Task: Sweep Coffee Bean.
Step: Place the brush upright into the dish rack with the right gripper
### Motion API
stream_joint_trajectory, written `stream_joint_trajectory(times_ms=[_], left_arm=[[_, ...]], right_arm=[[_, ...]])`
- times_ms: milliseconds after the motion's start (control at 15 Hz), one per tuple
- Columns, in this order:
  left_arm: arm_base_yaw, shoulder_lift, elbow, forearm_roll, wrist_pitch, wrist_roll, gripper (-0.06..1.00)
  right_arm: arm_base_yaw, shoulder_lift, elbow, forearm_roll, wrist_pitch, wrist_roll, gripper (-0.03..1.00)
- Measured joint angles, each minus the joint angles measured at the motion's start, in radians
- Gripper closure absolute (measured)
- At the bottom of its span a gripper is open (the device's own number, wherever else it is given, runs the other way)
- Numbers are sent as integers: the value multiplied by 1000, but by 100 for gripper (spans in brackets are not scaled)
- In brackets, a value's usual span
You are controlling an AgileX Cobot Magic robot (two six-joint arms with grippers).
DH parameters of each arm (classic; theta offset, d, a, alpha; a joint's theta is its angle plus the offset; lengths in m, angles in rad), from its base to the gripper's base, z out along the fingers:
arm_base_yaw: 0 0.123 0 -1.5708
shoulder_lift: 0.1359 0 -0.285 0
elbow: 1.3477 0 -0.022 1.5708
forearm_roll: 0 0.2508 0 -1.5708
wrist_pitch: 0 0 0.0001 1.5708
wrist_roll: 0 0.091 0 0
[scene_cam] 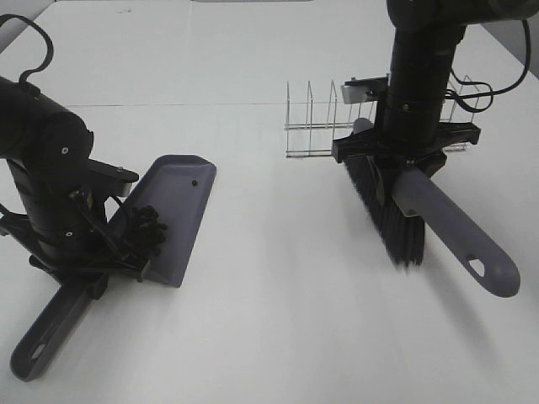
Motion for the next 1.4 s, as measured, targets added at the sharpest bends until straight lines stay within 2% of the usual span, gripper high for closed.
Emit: stream_joint_trajectory(times_ms=[267, 667, 1400], left_arm=[[0, 0, 0, -2, 1, 0, 61], [0, 0, 0, -3, 1, 0, 61], [0, 0, 0, -4, 5, 0, 61]], right_arm=[[-60, 0, 0, -1, -2, -6, 67], [-65, 62, -47, -14, -3, -10, 67], [-68, 263, -396, -13, 29, -13, 67]])
